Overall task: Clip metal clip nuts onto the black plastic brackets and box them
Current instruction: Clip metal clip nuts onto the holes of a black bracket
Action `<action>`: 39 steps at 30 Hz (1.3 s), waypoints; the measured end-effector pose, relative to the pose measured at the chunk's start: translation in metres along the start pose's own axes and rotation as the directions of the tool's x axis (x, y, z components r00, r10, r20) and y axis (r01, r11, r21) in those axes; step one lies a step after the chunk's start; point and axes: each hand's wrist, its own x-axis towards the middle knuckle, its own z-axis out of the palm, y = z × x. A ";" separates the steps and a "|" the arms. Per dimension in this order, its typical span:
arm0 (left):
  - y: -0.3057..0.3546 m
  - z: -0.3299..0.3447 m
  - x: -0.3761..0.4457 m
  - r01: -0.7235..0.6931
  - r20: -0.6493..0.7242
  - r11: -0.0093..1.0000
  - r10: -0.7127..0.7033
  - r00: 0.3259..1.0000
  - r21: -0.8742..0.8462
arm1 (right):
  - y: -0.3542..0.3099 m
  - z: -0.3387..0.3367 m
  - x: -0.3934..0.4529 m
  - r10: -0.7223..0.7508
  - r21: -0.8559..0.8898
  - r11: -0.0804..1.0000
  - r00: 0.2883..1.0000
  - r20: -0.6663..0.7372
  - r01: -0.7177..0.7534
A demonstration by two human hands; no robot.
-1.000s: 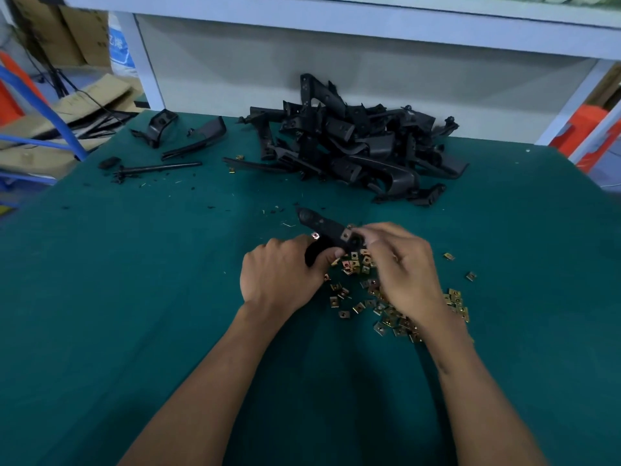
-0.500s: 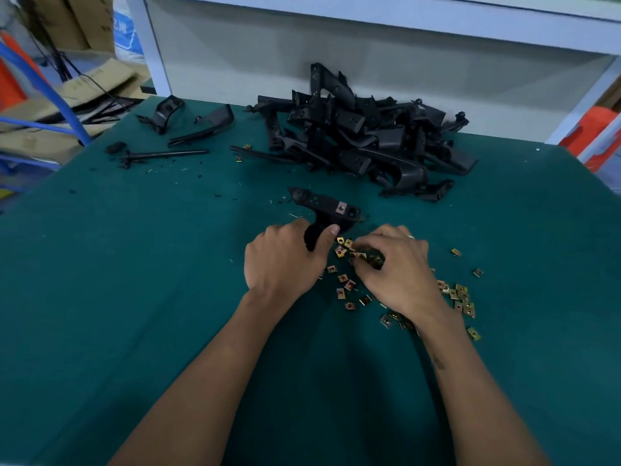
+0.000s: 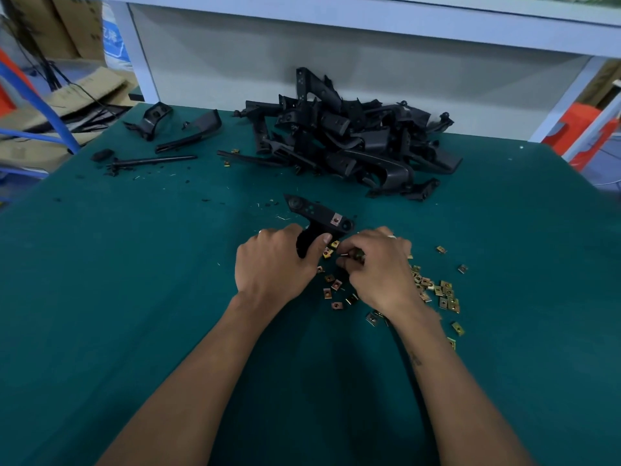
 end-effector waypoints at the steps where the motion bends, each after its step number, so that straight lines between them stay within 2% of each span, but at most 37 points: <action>1: 0.001 0.000 0.000 -0.010 0.004 1.000 0.010 1.000 0.002 | 0.002 -0.002 0.000 0.023 0.049 0.999 1.000 -0.016 -0.022; 5: 0.001 0.001 -0.001 -0.023 0.021 1.000 0.023 1.000 -0.001 | 0.010 -0.012 0.000 0.155 0.319 0.938 0.987 -0.033 -0.136; 13: 0.001 0.001 -0.001 -0.048 -0.010 0.997 0.048 0.999 -0.058 | 0.014 -0.021 0.003 0.305 0.598 0.779 0.948 -0.094 -0.191; 16: 0.002 0.000 -0.002 -0.056 -0.026 0.996 0.054 0.998 -0.070 | 0.012 -0.025 0.003 0.338 0.756 0.627 0.940 -0.044 -0.190; 19: 0.006 -0.004 -0.003 -0.044 -0.060 0.992 0.038 0.997 -0.115 | 0.009 -0.031 0.002 0.360 0.902 0.392 0.933 0.031 -0.181; 21: 0.010 -0.007 -0.002 -0.030 -0.112 0.979 0.007 0.994 -0.200 | 0.006 -0.033 0.000 0.324 0.928 0.326 0.943 0.071 -0.182; 23: 0.013 -0.008 -0.001 -0.061 -0.149 0.949 0.015 0.989 -0.310 | -0.001 -0.033 -0.001 0.281 0.927 0.321 0.954 0.101 -0.193; 28: 0.009 -0.001 -0.001 -0.207 -0.076 0.788 0.201 0.977 -0.580 | -0.015 -0.031 -0.001 0.268 0.949 0.207 0.947 0.179 -0.238; 32: 0.009 0.002 -0.001 -0.316 -0.180 0.697 0.264 0.948 -0.643 | -0.013 -0.040 -0.005 0.219 0.954 0.043 0.935 0.280 -0.296; 34: 0.009 0.003 -0.002 -0.348 -0.200 0.703 0.287 0.937 -0.620 | -0.013 -0.041 -0.005 0.213 0.951 0.046 0.933 0.290 -0.306; 39: 0.011 0.002 -0.004 -0.251 -0.059 0.795 0.264 0.963 -0.553 | -0.015 -0.035 -0.002 0.301 0.908 0.353 0.946 0.118 -0.226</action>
